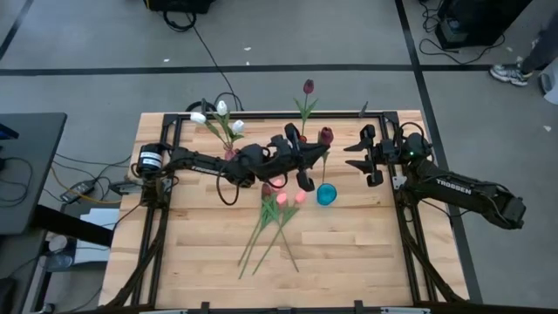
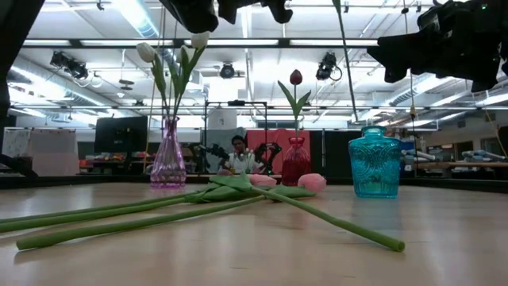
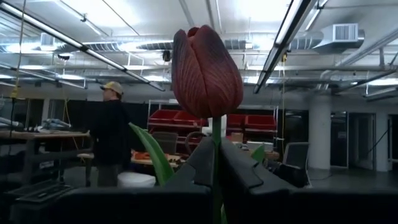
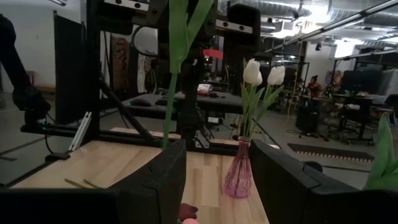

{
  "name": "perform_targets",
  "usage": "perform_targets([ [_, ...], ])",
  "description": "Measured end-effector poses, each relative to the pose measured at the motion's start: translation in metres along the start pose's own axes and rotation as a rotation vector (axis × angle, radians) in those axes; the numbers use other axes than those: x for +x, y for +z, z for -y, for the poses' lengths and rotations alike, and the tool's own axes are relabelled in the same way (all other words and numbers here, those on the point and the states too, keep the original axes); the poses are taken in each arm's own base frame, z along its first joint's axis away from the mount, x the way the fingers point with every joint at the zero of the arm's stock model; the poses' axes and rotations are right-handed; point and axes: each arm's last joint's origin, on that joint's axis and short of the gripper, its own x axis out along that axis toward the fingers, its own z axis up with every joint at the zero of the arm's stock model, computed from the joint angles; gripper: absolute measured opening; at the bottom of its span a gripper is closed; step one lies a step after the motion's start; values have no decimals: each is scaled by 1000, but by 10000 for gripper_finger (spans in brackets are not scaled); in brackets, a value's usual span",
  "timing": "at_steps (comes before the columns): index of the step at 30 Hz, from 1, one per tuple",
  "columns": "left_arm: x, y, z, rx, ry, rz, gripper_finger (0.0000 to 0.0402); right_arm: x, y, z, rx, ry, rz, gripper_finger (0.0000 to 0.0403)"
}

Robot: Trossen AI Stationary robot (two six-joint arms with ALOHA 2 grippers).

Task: Sort flowers into vase by color
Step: Put the red tulip into the red vase

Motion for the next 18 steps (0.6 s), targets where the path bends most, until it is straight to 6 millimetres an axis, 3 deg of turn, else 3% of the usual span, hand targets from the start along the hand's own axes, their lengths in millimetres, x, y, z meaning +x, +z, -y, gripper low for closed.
perform_targets([
  [8,2,-27,1,-41,6,26,15,0,0,0,-1,-8,0,187],
  [18,2,-40,8,-24,10,-98,15,0,-1,0,4,-8,-5,187],
])
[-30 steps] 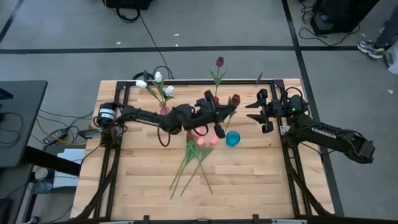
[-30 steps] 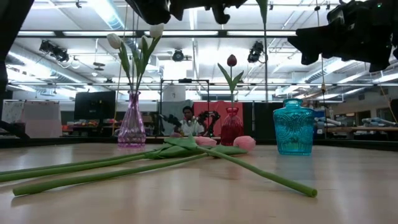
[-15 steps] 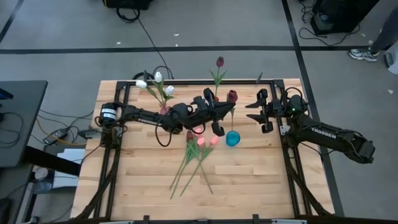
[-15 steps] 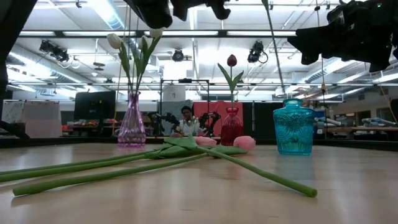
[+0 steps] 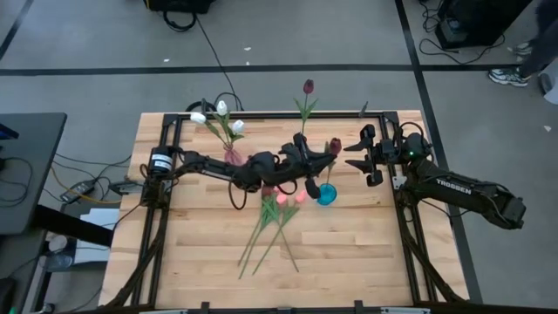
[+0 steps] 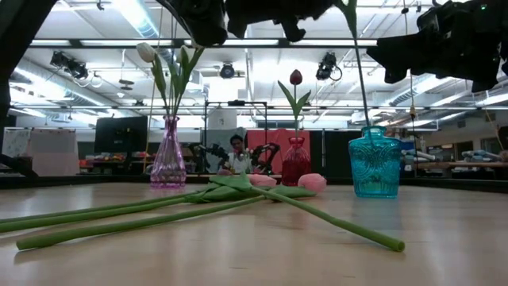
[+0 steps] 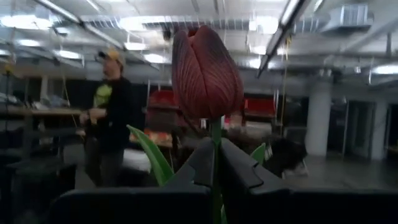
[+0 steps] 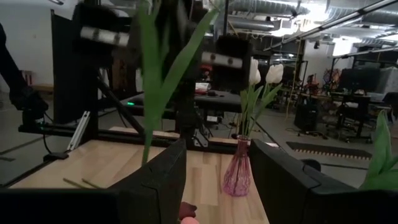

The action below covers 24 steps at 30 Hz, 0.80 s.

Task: Sort flowers into vase by color
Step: Put the red tulip into the red vase

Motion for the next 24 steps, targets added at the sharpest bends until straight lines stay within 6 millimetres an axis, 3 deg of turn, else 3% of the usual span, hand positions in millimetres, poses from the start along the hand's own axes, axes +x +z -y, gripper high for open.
perform_targets([
  [7,-3,-23,-3,5,47,-232,40,0,0,0,0,0,0,187],
  [18,-6,-33,-3,37,57,-339,169,0,0,0,1,0,-1,187],
  [21,-8,-32,-4,52,59,-402,181,0,0,0,4,0,-4,187],
  [24,-11,-18,-4,56,65,-465,183,0,-1,0,6,0,-6,187],
])
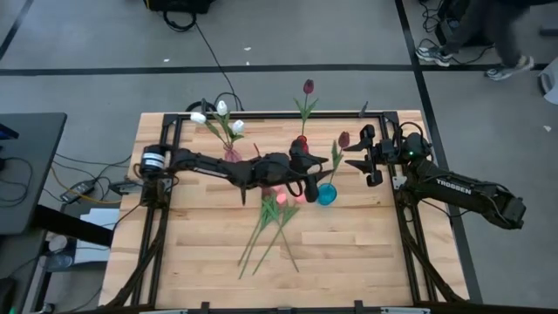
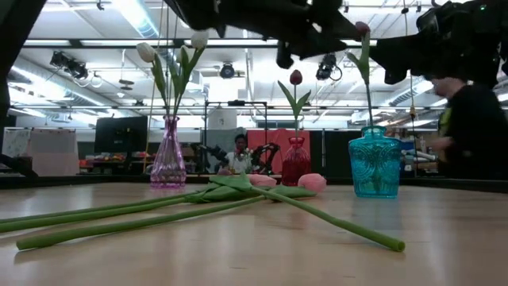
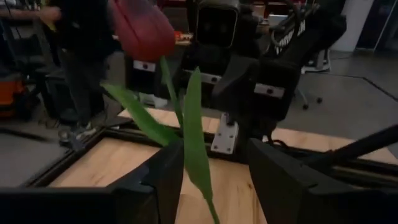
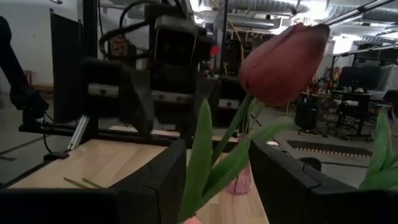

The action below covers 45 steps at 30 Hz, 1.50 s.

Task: Sort flowers into vase by color
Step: Put the red tulip into the red vase

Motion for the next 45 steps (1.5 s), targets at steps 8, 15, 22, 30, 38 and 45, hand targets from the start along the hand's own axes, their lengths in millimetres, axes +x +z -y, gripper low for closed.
perform_targets([
  [8,-28,-1,6,-216,51,-310,182,0,-1,0,4,-3,-4,187],
  [15,-55,-50,16,-596,349,-733,182,0,-2,1,10,-30,-12,187],
  [22,-71,-61,26,-793,498,-859,181,0,-2,1,-7,-30,-13,187],
  [30,-76,-76,23,-817,631,-926,181,0,-1,1,-8,-29,-12,187],
  [38,-67,-103,16,-743,709,-971,181,0,-1,1,-8,-27,-11,187],
  [45,-69,-106,11,-698,726,-982,164,0,-1,1,-12,-28,-6,187],
])
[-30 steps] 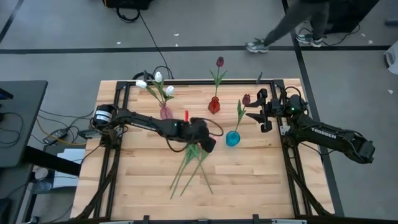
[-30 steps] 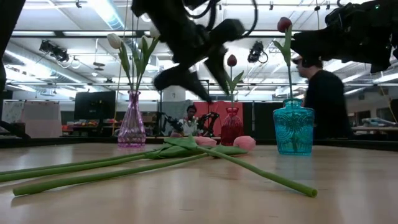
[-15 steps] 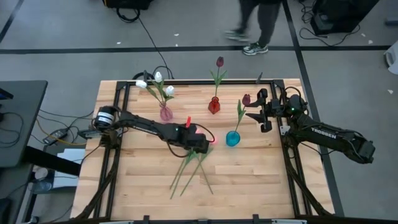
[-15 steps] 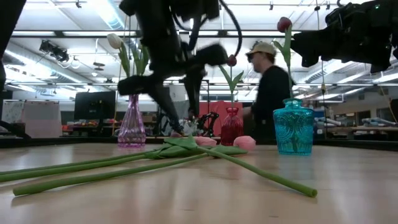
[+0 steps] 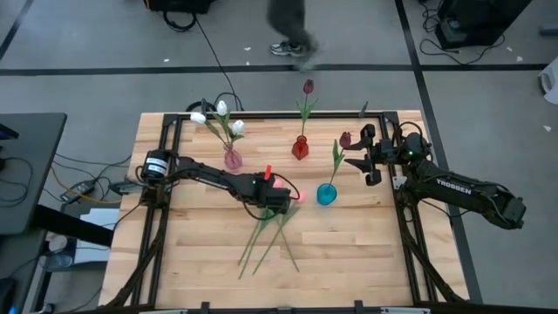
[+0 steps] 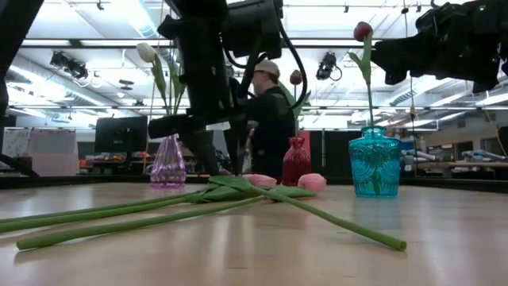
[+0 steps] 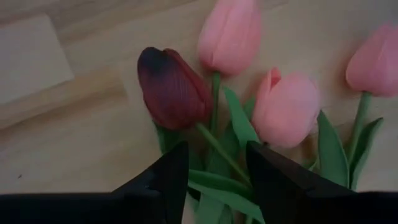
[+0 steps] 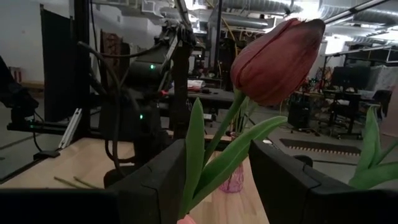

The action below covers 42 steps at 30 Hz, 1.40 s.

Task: Sort flowers into vase by color
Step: Put the red tulip into the red vase

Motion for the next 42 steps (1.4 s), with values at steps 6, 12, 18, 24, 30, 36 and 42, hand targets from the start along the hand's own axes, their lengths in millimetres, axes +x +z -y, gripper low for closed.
perform_targets([
  [6,14,-6,-9,-27,-10,0,126,0,0,0,-1,-1,2,187],
  [12,17,-4,-7,-16,-44,31,97,0,0,0,-1,-3,2,187],
  [18,9,-1,-8,-12,-51,44,66,0,0,0,-1,-2,1,187],
  [24,5,0,-5,25,-68,46,51,0,0,0,-1,-1,2,187],
  [30,2,1,-5,49,-75,49,27,0,0,0,-1,-1,2,187],
  [36,-11,6,-6,62,-69,69,18,0,0,0,-1,0,2,187],
  [42,-37,16,-3,88,-88,158,19,0,0,0,1,2,1,187],
])
